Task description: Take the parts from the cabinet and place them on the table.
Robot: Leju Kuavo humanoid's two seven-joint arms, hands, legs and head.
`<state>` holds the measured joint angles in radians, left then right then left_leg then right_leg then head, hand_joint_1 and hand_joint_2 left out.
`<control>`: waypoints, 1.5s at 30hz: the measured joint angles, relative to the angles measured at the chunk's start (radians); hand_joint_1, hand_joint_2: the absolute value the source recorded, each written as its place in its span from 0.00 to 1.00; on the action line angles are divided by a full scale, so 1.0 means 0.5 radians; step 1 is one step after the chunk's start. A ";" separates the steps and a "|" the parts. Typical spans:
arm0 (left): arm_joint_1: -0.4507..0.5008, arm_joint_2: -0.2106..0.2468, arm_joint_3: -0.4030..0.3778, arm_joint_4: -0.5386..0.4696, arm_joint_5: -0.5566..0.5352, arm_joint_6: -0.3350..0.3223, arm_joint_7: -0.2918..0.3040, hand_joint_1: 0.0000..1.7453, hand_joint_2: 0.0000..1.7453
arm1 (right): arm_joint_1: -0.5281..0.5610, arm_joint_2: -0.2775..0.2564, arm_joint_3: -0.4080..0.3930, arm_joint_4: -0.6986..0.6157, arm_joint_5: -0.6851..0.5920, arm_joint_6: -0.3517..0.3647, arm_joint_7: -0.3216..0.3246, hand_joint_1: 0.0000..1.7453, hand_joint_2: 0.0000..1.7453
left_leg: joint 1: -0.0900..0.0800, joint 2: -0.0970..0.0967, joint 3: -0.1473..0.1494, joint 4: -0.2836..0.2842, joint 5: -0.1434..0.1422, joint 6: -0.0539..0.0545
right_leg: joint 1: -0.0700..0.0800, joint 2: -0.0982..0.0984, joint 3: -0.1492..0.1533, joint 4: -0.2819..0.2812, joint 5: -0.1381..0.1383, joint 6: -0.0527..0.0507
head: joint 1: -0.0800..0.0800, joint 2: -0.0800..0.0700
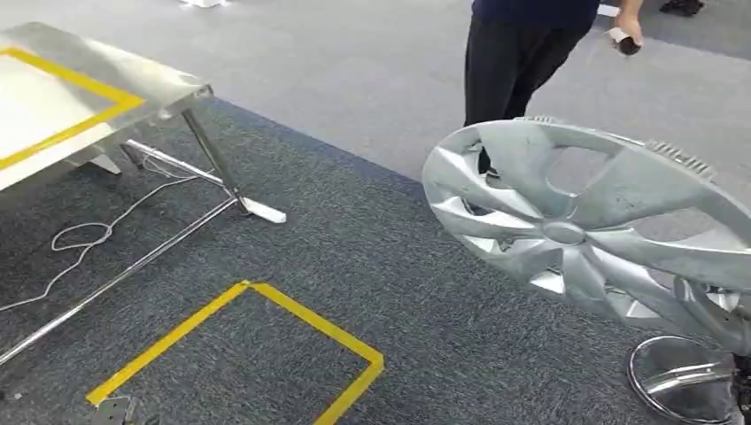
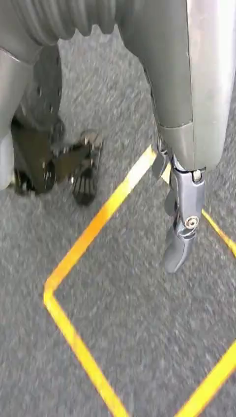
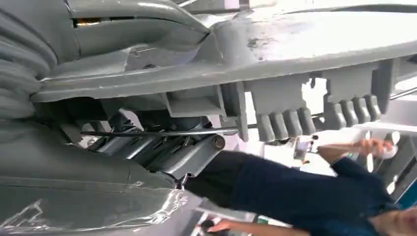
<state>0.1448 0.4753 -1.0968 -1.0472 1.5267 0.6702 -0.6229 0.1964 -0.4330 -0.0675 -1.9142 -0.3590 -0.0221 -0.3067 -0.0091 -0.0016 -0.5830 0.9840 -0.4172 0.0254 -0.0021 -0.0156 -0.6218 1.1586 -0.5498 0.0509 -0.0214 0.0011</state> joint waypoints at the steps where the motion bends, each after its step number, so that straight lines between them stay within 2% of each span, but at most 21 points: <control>1: -0.015 0.001 -0.008 -0.001 0.001 -0.002 0.000 0.00 1.00 | 0.001 0.000 0.002 0.007 -0.002 0.000 -0.002 1.00 1.00 | 0.000 -0.020 0.000 0.000 0.000 0.001 | -0.001 0.018 -0.093 0.178 -0.068 0.005 | 0.004 0.000; 2: -0.024 0.002 -0.014 -0.002 0.002 -0.006 -0.001 0.00 1.00 | 0.003 0.000 0.004 0.015 -0.001 0.000 -0.002 1.00 1.00 | 0.000 -0.041 0.000 0.002 0.000 0.001 | -0.001 0.022 -0.170 0.317 -0.107 0.008 | 0.003 0.000; 4: -0.034 0.003 -0.023 -0.002 0.002 -0.006 -0.001 0.00 1.00 | 0.012 0.000 0.006 0.030 -0.001 0.000 -0.002 1.00 1.00 | 0.000 -0.082 0.005 0.002 -0.001 0.001 | -0.001 0.023 -0.198 0.313 -0.040 0.007 | 0.002 0.000; 6: -0.034 0.003 -0.031 -0.002 0.002 -0.010 -0.001 0.00 1.00 | 0.013 -0.001 0.005 0.034 -0.002 -0.001 0.000 1.00 1.00 | 0.006 -0.123 0.015 0.004 -0.004 -0.005 | -0.008 0.040 -0.057 -0.013 0.156 0.003 | 0.002 0.000; 7: -0.039 0.004 -0.036 -0.002 -0.001 -0.015 -0.001 0.00 1.00 | 0.017 -0.001 0.005 0.034 -0.005 -0.001 0.002 1.00 1.00 | 0.006 -0.138 0.017 0.006 -0.009 -0.013 | -0.018 0.095 0.029 -0.188 0.232 0.010 | 0.003 0.000; 8: -0.049 0.010 -0.050 -0.002 -0.006 -0.026 -0.001 0.00 1.00 | 0.025 -0.001 0.002 0.034 -0.005 -0.005 0.008 1.00 1.00 | -0.004 -0.159 0.006 0.014 -0.010 -0.026 | -0.028 0.172 0.064 -0.257 0.191 0.011 | 0.003 0.000; 12: -0.047 0.030 -0.136 -0.002 0.005 -0.064 0.001 0.00 1.00 | 0.133 -0.018 -0.007 0.005 0.044 -0.056 0.050 1.00 1.00 | 0.007 -0.231 -0.015 0.010 0.007 -0.061 | -0.020 0.099 0.075 -0.264 0.205 -0.040 | 0.000 0.000; 15: -0.046 0.042 -0.213 -0.004 0.035 -0.085 -0.006 0.00 1.00 | 0.213 -0.026 -0.044 -0.044 0.040 -0.092 0.064 1.00 1.00 | 0.001 -0.051 -0.117 0.231 -0.155 -0.095 | -0.024 0.045 0.078 -0.272 0.205 -0.077 | -0.018 0.000; 17: -0.058 0.043 -0.258 -0.004 0.066 -0.074 -0.008 0.00 1.00 | 0.245 -0.025 -0.072 -0.062 0.037 -0.106 0.066 1.00 1.00 | 0.010 -0.023 -0.279 0.576 -0.302 -0.104 | -0.019 0.003 0.077 -0.272 0.201 -0.084 | -0.017 0.000; 18: -0.060 0.043 -0.276 -0.004 0.072 -0.062 -0.008 0.00 1.00 | 0.250 -0.024 -0.076 -0.063 0.039 -0.108 0.066 1.00 1.00 | 0.012 -0.023 -0.320 0.659 -0.314 -0.106 | -0.019 -0.017 0.077 -0.272 0.199 -0.086 | -0.017 0.000; 21: -0.059 0.046 -0.312 -0.004 0.086 -0.024 -0.008 0.00 1.00 | 0.266 -0.021 -0.083 -0.079 0.060 -0.116 0.060 1.00 1.00 | 0.013 -0.008 -0.171 0.372 -0.121 -0.101 | -0.019 -0.067 0.085 -0.272 0.195 -0.082 | -0.017 0.000; 23: -0.078 0.050 -0.323 -0.003 0.076 0.001 -0.014 0.00 1.00 | 0.273 -0.021 -0.099 -0.095 0.071 -0.121 0.055 1.00 1.00 | 0.001 0.133 0.012 0.054 -0.031 -0.084 | -0.009 -0.099 0.098 -0.271 0.186 -0.066 | -0.019 0.000; 27: -0.130 0.048 -0.372 0.002 0.066 0.002 -0.014 0.00 1.00 | 0.270 -0.021 -0.125 -0.101 0.073 -0.117 0.049 1.00 1.00 | -0.011 0.055 0.000 0.017 -0.030 -0.042 | 0.001 -0.175 0.114 -0.281 0.183 -0.024 | -0.019 0.000; 28: -0.138 0.047 -0.378 0.005 0.068 -0.004 -0.013 0.00 1.00 | 0.268 -0.021 -0.130 -0.104 0.086 -0.114 0.046 1.00 1.00 | 0.007 0.040 0.013 0.002 -0.017 -0.024 | -0.007 -0.148 0.098 -0.272 0.169 -0.004 | -0.023 0.000; 30: -0.167 0.039 -0.384 0.020 0.082 -0.022 -0.011 0.00 1.00 | 0.260 -0.021 -0.140 -0.105 0.105 -0.113 0.037 1.00 1.00 | 0.012 0.007 0.013 0.002 -0.013 -0.006 | -0.012 -0.002 0.031 -0.095 0.063 0.011 | -0.002 0.000; 32: -0.201 0.025 -0.384 0.036 0.085 -0.037 -0.007 0.00 1.00 | 0.241 -0.020 -0.145 -0.105 0.110 -0.114 0.036 1.00 1.00 | 0.011 -0.032 0.008 0.003 -0.012 -0.001 | -0.012 0.023 -0.139 0.253 -0.088 0.020 | 0.003 0.000; 34: -0.226 0.009 -0.384 0.061 0.079 -0.071 0.007 0.00 1.00 | 0.237 -0.020 -0.146 -0.105 0.105 -0.115 0.036 1.00 1.00 | 0.011 -0.071 0.011 0.004 -0.012 -0.001 | -0.012 0.023 -0.205 0.362 -0.088 0.019 | 0.003 0.000; 37: -0.246 -0.015 -0.384 0.101 0.042 -0.117 0.029 0.00 1.00 | 0.223 -0.019 -0.146 -0.104 0.096 -0.120 0.035 1.00 1.00 | 0.018 -0.138 0.023 0.008 -0.014 -0.007 | -0.024 0.057 0.010 -0.096 0.179 0.017 | 0.002 0.000; 39: -0.270 -0.024 -0.374 0.118 0.006 -0.126 0.053 0.00 1.00 | 0.211 -0.017 -0.142 -0.100 0.088 -0.124 0.025 1.00 1.00 | 0.009 -0.178 0.003 0.029 -0.015 -0.034 | -0.045 0.188 0.112 -0.283 0.179 0.020 | 0.004 0.000; 43: -0.277 -0.027 -0.352 0.153 -0.108 -0.132 0.083 0.00 1.00 | 0.201 -0.008 -0.135 -0.095 0.067 -0.154 0.009 1.00 1.00 | 0.022 -0.246 -0.023 0.014 0.008 -0.079 | -0.041 0.110 0.098 -0.273 0.192 -0.033 | 0.002 0.000; 45: -0.291 -0.034 -0.333 0.163 -0.127 -0.140 0.086 0.00 1.00 | 0.195 -0.005 -0.128 -0.095 0.065 -0.160 0.005 1.00 1.00 | 0.010 -0.080 -0.089 0.154 -0.097 -0.100 | -0.039 0.067 0.102 -0.276 0.191 -0.063 | -0.022 0.000</control>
<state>-0.0005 0.4585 -1.2635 -0.9655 1.4630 0.6005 -0.5799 0.2940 -0.4356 -0.1316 -1.9615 -0.3265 -0.1022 -0.3044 -0.0040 -0.0418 -0.6275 1.0611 -0.4657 -0.0245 -0.0217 0.0179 -0.5708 1.0207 -0.4542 0.0196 -0.0325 0.0011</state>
